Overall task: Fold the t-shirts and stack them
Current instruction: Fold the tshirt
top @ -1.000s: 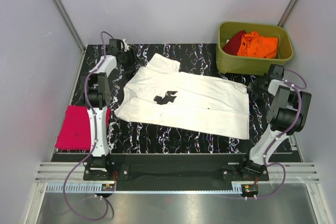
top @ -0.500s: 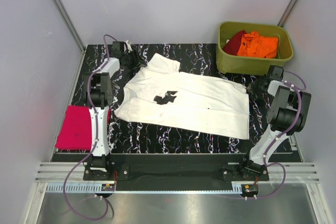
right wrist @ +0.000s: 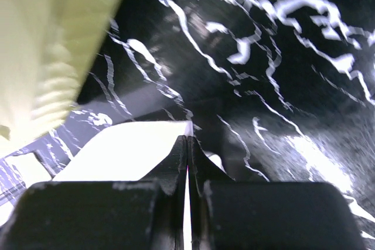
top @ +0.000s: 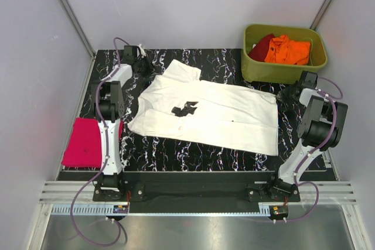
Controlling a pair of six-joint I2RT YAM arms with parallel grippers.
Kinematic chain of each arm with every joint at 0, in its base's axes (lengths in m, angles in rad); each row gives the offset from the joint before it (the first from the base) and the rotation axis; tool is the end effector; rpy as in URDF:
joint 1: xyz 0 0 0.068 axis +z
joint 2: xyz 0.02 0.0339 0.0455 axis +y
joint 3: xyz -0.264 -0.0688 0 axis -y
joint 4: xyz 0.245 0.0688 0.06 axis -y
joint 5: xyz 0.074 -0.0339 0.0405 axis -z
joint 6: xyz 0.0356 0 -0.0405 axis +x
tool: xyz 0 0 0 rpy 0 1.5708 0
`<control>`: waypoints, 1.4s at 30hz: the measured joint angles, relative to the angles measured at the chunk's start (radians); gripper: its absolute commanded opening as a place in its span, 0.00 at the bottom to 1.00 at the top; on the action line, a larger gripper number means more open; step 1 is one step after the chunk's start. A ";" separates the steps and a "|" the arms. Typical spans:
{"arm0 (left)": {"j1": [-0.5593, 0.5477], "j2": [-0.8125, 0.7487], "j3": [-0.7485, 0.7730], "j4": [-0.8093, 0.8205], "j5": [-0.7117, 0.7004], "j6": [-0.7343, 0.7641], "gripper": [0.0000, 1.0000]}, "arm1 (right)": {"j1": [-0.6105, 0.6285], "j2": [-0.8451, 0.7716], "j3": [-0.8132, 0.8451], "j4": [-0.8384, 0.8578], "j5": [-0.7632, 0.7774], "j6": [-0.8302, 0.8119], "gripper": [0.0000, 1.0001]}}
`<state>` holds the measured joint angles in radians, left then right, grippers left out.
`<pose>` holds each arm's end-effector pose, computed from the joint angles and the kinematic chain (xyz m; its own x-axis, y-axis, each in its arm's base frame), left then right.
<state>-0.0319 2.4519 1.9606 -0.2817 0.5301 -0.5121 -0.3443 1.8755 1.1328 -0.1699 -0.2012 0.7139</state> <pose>0.5421 -0.0353 0.1457 -0.7991 -0.3975 -0.4510 -0.0027 0.7525 -0.6585 0.3666 -0.1239 0.1577 -0.4216 0.8328 -0.3588 0.6506 0.5534 0.5200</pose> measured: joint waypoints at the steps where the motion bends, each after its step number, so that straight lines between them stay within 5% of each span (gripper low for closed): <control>1: 0.001 -0.012 -0.008 -0.007 -0.007 0.007 0.00 | 0.000 0.000 0.010 -0.001 0.001 -0.003 0.00; 22: 0.017 -0.227 -0.098 -0.101 -0.040 0.106 0.00 | -0.006 -0.090 0.046 -0.113 0.029 -0.100 0.00; 42: 0.019 -0.459 -0.371 -0.195 -0.132 0.165 0.00 | -0.007 -0.195 -0.064 -0.299 0.115 -0.105 0.00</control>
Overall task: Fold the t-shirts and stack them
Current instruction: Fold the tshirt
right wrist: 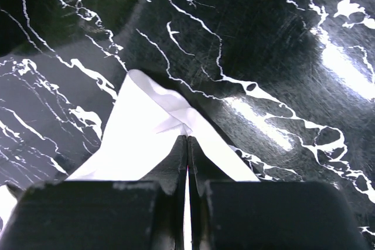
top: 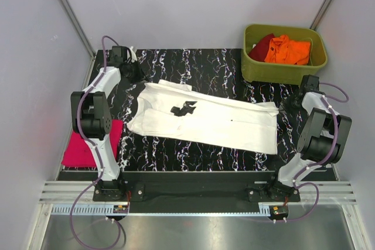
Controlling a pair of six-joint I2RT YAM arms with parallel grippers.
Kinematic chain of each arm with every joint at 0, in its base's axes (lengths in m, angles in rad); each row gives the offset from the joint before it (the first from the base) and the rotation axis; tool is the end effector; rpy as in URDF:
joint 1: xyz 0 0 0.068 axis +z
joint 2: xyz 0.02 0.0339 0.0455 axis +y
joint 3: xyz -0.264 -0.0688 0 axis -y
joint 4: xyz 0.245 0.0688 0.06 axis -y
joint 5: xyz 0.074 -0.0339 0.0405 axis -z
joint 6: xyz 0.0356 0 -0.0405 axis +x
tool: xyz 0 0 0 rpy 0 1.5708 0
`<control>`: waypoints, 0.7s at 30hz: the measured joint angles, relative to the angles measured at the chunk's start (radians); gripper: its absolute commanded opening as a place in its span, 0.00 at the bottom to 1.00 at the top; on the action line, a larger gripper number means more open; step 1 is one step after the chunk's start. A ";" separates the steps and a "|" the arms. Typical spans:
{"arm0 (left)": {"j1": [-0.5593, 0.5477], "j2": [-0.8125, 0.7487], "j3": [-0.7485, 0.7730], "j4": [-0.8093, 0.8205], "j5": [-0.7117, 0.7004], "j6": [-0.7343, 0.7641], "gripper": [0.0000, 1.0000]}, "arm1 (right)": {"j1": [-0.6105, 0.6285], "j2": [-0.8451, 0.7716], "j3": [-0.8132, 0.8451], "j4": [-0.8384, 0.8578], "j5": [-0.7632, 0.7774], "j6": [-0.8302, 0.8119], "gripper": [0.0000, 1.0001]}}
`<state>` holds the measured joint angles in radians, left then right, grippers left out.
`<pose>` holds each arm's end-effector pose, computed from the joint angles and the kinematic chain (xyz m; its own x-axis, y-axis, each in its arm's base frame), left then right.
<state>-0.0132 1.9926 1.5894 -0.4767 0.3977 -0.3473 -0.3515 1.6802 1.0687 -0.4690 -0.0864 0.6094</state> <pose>0.4448 -0.0197 0.2311 -0.8127 -0.3031 -0.4976 -0.0188 0.8672 -0.4975 0.3160 -0.1126 0.1878 -0.5047 0.7925 -0.3425 0.7241 0.6046 0.3319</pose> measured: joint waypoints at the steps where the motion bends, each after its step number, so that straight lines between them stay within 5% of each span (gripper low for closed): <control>1: 0.000 -0.010 -0.014 -0.006 -0.006 0.002 0.00 | 0.000 0.000 0.000 -0.003 0.002 0.000 0.00; 21: 0.000 -0.080 -0.183 -0.098 -0.104 0.030 0.00 | 0.000 -0.015 -0.002 -0.109 0.026 -0.003 0.00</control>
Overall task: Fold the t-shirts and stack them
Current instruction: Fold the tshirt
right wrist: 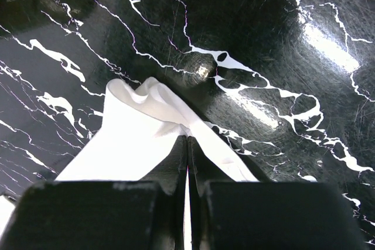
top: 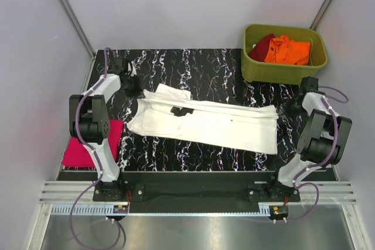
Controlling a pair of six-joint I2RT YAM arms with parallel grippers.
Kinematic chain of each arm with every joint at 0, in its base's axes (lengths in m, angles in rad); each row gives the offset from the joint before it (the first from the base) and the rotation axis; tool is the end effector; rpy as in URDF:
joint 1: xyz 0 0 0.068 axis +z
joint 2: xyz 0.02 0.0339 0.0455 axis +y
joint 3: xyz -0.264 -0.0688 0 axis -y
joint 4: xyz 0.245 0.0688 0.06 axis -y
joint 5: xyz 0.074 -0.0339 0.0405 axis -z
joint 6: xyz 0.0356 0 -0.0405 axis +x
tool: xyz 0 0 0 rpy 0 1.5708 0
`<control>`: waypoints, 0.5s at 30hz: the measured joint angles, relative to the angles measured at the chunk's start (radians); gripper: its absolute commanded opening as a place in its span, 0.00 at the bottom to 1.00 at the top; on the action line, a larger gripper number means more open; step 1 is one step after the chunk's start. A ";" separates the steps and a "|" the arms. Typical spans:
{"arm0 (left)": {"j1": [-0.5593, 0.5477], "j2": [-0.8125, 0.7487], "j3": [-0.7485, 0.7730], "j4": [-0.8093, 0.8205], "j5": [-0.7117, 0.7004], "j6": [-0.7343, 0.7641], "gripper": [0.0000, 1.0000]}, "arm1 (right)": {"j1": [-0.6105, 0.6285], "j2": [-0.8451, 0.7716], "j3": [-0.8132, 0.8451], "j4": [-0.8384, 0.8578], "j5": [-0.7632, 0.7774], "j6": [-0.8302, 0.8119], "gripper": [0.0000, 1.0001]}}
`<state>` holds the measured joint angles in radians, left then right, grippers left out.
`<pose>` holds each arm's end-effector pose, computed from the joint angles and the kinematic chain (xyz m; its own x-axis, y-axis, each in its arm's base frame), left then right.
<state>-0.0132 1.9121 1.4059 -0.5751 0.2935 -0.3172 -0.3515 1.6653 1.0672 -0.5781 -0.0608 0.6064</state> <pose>0.4024 -0.0156 0.2006 -0.8848 -0.2869 -0.3671 -0.1340 0.9113 -0.3892 0.3043 -0.1093 0.1868 -0.5288 0.7998 -0.2839 0.7583 0.5955 0.2652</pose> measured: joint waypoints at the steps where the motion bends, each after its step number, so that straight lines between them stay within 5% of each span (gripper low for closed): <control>1: 0.000 0.000 -0.004 -0.004 -0.004 0.000 0.00 | 0.000 0.000 0.000 -0.002 0.000 0.000 0.00; 15: 0.000 0.000 -0.045 -0.032 -0.034 0.000 0.00 | 0.000 0.021 0.000 -0.040 0.007 0.000 0.00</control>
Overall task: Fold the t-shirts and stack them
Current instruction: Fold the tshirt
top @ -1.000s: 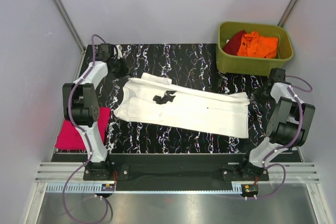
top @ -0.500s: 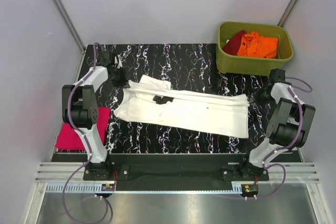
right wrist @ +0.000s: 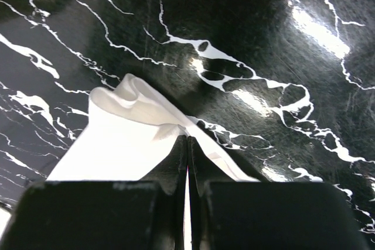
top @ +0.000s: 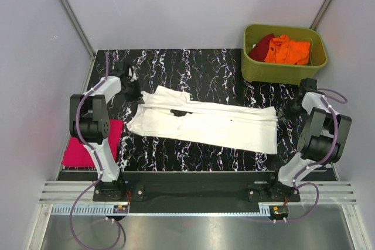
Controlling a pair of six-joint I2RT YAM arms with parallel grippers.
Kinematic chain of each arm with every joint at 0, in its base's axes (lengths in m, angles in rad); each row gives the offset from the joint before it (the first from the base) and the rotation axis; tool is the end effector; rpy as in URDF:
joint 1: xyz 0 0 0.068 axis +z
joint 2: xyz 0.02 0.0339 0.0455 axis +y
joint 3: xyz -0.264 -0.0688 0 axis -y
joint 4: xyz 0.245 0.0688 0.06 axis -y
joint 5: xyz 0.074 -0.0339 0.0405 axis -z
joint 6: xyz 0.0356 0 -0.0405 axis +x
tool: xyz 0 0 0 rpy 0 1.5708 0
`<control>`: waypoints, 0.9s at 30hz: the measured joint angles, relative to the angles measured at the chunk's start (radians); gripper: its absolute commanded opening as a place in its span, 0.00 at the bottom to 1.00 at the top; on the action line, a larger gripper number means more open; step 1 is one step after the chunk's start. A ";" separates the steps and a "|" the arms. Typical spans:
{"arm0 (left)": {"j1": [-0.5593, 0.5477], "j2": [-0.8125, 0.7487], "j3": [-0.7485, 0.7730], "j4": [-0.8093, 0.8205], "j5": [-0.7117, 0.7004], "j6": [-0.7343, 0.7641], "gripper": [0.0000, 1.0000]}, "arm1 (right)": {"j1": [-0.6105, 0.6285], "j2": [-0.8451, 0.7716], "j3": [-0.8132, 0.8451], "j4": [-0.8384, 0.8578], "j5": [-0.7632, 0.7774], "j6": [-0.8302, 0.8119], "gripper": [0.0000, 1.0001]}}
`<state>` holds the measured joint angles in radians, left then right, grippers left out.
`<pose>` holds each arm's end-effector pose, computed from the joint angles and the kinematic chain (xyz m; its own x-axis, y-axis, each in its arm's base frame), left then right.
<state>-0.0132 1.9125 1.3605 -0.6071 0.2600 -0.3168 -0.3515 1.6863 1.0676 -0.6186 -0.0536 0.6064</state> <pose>0.3918 -0.0143 0.1855 -0.9068 -0.2891 -0.3069 -0.1756 0.9207 -0.3485 0.3017 -0.1086 0.1790 -0.5424 0.8051 -0.2401 0.7746 0.5899 0.2282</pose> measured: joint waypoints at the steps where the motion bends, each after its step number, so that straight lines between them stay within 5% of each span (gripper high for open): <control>1: 0.000 0.000 -0.006 -0.003 -0.001 0.000 0.00 | 0.000 0.001 0.000 -0.004 0.003 0.000 0.00; 24: 0.000 0.041 -0.001 -0.055 -0.064 0.000 0.01 | 0.021 -0.059 -0.042 -0.061 0.035 0.020 0.07; 27: 0.000 0.041 -0.001 -0.055 -0.064 0.004 0.16 | 0.024 -0.074 -0.057 -0.071 0.027 0.024 0.18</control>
<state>-0.0132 1.9537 1.3594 -0.6624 0.1963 -0.3130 -0.3271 1.6127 1.0103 -0.6891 -0.0261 0.6308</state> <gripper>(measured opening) 0.072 0.110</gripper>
